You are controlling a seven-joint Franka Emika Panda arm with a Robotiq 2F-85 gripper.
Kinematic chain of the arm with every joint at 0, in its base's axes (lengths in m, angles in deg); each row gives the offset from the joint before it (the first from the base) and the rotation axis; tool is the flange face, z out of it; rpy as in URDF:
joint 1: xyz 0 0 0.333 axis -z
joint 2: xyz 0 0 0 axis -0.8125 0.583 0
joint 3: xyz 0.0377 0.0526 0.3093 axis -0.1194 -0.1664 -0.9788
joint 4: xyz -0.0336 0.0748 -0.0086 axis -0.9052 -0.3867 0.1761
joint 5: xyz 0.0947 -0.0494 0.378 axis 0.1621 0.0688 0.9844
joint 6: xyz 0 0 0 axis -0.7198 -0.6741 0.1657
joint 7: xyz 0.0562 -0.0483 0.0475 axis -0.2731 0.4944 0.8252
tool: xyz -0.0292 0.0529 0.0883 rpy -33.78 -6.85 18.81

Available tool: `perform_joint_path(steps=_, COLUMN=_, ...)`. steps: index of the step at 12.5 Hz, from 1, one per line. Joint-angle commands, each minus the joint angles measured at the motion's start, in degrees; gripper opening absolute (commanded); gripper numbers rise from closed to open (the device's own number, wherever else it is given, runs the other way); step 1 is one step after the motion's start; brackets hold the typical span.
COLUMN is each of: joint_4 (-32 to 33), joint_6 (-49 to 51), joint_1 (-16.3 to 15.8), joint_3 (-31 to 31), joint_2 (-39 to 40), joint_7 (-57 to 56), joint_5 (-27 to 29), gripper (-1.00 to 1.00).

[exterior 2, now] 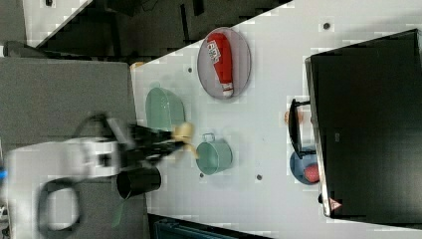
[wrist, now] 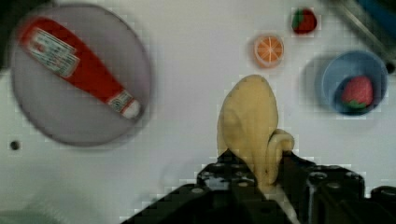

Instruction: Pick banana from table and place on oven.

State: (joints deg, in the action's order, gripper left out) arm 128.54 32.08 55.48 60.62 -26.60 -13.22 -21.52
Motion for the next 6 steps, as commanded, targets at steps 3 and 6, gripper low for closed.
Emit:
perform_joint_path(steps=3, joint_4=-9.6, joint_6=11.8, joint_1=0.0, joint_3=1.4, joint_2=0.6, joint_7=0.2, joint_5=-0.8, gripper=-0.47)
perform_joint_path(steps=6, joint_4=-12.3, joint_6=11.1, joint_1=1.1, joint_3=7.0, joint_2=4.8, joint_7=-5.8, joint_5=-0.8, gripper=-0.47)
